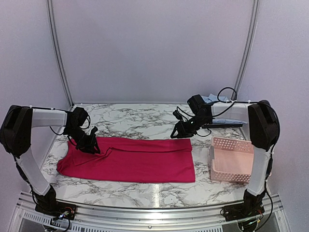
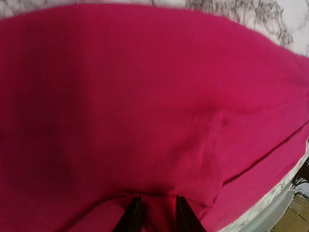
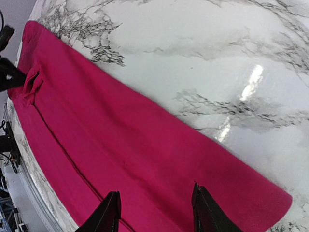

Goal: Fold and stack the mixed laundry pile
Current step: Smooth out the rectangle-folded T-shirt at the center of the board.

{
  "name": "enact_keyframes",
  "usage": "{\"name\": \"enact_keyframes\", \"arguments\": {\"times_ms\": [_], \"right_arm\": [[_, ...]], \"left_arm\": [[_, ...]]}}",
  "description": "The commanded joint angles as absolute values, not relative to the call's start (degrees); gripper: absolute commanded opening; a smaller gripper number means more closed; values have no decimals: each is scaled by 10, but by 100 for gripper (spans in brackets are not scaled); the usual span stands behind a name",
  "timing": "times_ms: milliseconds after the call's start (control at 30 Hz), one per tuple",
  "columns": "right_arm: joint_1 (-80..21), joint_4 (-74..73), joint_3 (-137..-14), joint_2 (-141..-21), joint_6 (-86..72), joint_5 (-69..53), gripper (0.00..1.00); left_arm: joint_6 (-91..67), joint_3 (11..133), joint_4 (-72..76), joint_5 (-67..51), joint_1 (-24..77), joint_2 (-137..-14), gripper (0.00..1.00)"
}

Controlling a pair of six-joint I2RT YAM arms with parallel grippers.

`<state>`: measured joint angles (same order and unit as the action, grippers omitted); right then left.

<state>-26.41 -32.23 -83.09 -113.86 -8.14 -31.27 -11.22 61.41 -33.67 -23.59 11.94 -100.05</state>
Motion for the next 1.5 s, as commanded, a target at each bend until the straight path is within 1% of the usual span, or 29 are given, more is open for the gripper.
{"name": "enact_keyframes", "arguments": {"times_ms": [0,100,133,267,367,467,567,733,867,967,1000,1067,1167,1233,1300,1367,1400,1467], "right_arm": [[-242,-339,-832,-1119,-85,-283,46],[-228,-342,-822,-1114,-81,-280,46],[-224,-343,-819,-1113,-79,-279,46],[-212,-343,-825,-1117,-74,-269,45],[-211,-363,-861,-1138,-53,-242,44],[-211,-389,-901,-1162,-28,-214,44],[-212,-412,-925,-1180,-9,-193,43],[-221,-427,-934,-1203,-1,-186,44],[-236,-441,-938,-1229,24,-168,44],[-247,-449,-930,-1236,33,-154,44],[-249,-451,-925,-1236,36,-150,42],[-251,-454,-911,-1237,35,-143,35],[-245,-454,-893,-1244,26,-125,20],[-238,-451,-889,-1249,19,-123,11],[-233,-451,-892,-1251,12,-120,7],[-228,-452,-897,-1245,9,-121,7],[-226,-451,-901,-1239,8,-125,9],[-227,-445,-905,-1218,14,-144,23]], "left_arm": [[-95,570,-437,-211,157,-927,23],[-104,563,-469,-202,174,-898,24],[-108,566,-474,-203,175,-887,26],[-109,602,-452,-211,176,-847,49],[-114,669,-421,-167,173,-866,65],[-118,743,-415,-116,158,-930,70],[-131,807,-413,-112,136,-999,70],[-118,860,-408,-89,134,-1084,69],[-117,869,-408,-48,129,-1135,65],[-122,848,-411,-7,127,-1151,61],[-124,834,-414,-3,125,-1150,61],[-130,800,-414,29,114,-1139,58],[-130,761,-412,55,88,-1129,56],[-126,760,-408,55,74,-1119,54],[-104,763,-394,48,74,-1094,54],[-81,760,-371,36,83,-1059,54],[-66,757,-357,28,91,-1040,55],[-36,753,-347,5,110,-1010,58]]}}
